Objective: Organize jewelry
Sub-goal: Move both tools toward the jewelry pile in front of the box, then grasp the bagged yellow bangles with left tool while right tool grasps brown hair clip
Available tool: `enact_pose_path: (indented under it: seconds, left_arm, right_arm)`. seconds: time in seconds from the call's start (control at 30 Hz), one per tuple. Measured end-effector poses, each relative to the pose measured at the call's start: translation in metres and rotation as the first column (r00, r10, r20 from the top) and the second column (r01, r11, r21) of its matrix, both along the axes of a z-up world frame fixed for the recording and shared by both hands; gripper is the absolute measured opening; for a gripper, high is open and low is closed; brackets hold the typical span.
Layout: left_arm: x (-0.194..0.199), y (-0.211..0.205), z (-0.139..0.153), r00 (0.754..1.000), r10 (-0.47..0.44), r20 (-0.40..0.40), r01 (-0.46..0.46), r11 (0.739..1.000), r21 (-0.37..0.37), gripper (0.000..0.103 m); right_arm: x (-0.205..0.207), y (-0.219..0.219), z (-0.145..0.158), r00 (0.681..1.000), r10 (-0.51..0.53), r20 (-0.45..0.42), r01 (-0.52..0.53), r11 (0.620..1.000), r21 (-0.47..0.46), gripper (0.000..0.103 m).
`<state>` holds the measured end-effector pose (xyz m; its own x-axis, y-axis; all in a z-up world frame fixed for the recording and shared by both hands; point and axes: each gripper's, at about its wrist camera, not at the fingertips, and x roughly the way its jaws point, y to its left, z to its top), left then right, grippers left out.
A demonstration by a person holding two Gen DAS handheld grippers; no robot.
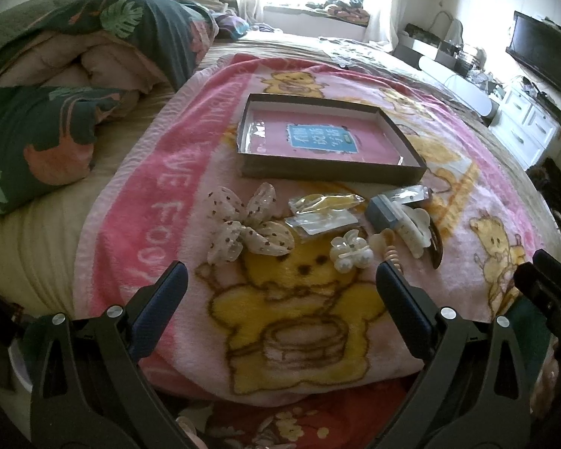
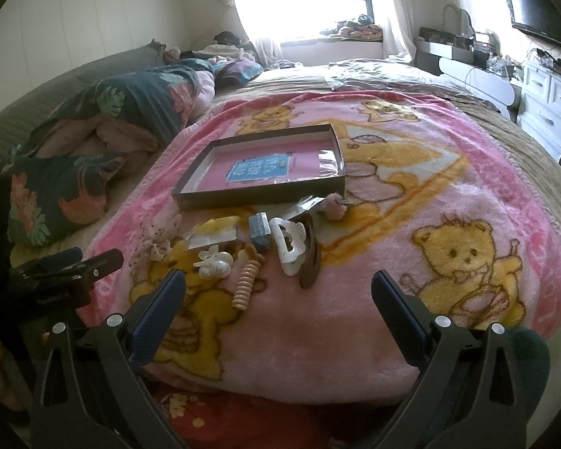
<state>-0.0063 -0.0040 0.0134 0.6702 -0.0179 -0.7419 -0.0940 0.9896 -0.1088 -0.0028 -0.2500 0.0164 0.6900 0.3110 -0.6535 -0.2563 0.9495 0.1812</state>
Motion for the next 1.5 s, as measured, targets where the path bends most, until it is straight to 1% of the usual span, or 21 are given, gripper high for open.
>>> enact_pose_path:
  seconds: [0.27, 0.7, 0.9, 1.0, 1.07, 1.17, 1.27, 1.33, 1.43, 1.47, 1.5]
  left_arm:
    - [0.005, -0.011, -0.005, 1.000, -0.022, -0.009, 0.022, 1.000, -0.001, 0.094]
    - [0.023, -0.033, -0.018, 0.995, -0.092, -0.049, 0.091, 0.996, -0.019, 0.094]
    - [0.045, -0.041, -0.024, 0.989, -0.130, -0.072, 0.128, 0.991, -0.035, 0.094]
    - [0.063, -0.048, -0.031, 0.978, -0.169, -0.120, 0.167, 0.986, -0.027, 0.094]
    - [0.071, -0.049, -0.035, 0.974, -0.184, -0.130, 0.183, 0.983, -0.026, 0.094]
    - [0.088, -0.047, -0.041, 0.973, -0.183, -0.141, 0.176, 0.983, -0.057, 0.094]
    - [0.104, -0.044, -0.049, 0.973, -0.172, -0.151, 0.164, 0.984, -0.064, 0.094]
    - [0.115, -0.043, -0.054, 0.973, -0.163, -0.164, 0.155, 0.986, -0.061, 0.094]
    - [0.126, -0.044, -0.061, 0.970, -0.163, -0.181, 0.157, 0.987, -0.046, 0.092]
    - [0.129, -0.043, -0.062, 0.969, -0.165, -0.186, 0.158, 0.986, -0.048, 0.089]
    - [0.132, -0.042, -0.064, 0.968, -0.163, -0.190, 0.156, 0.986, -0.050, 0.089]
  right_arm:
    - [0.004, -0.011, 0.000, 1.000, -0.013, -0.003, 0.013, 1.000, 0.028, 0.099]
    - [0.018, -0.035, -0.012, 0.999, -0.030, -0.032, 0.031, 0.998, 0.047, 0.099]
    - [0.030, -0.046, -0.019, 0.997, -0.044, -0.059, 0.047, 0.998, 0.049, 0.099]
    - [0.036, -0.048, -0.023, 0.997, -0.048, -0.064, 0.050, 0.998, 0.042, 0.099]
    - [0.040, -0.049, -0.025, 0.997, -0.047, -0.067, 0.049, 0.998, 0.038, 0.099]
    - [0.046, -0.048, -0.028, 0.996, -0.044, -0.075, 0.046, 0.998, 0.032, 0.099]
    - [0.054, -0.046, -0.034, 0.996, -0.027, -0.090, 0.030, 0.999, 0.033, 0.099]
    - [0.060, -0.044, -0.039, 0.995, -0.014, -0.101, 0.018, 0.999, 0.035, 0.099]
    - [0.066, -0.035, -0.047, 0.994, 0.003, -0.113, -0.002, 1.000, 0.005, 0.099]
    - [0.069, -0.032, -0.051, 0.993, 0.007, -0.121, -0.009, 1.000, -0.011, 0.099]
    - [0.071, -0.028, -0.055, 0.992, 0.015, -0.129, -0.018, 1.000, -0.022, 0.099]
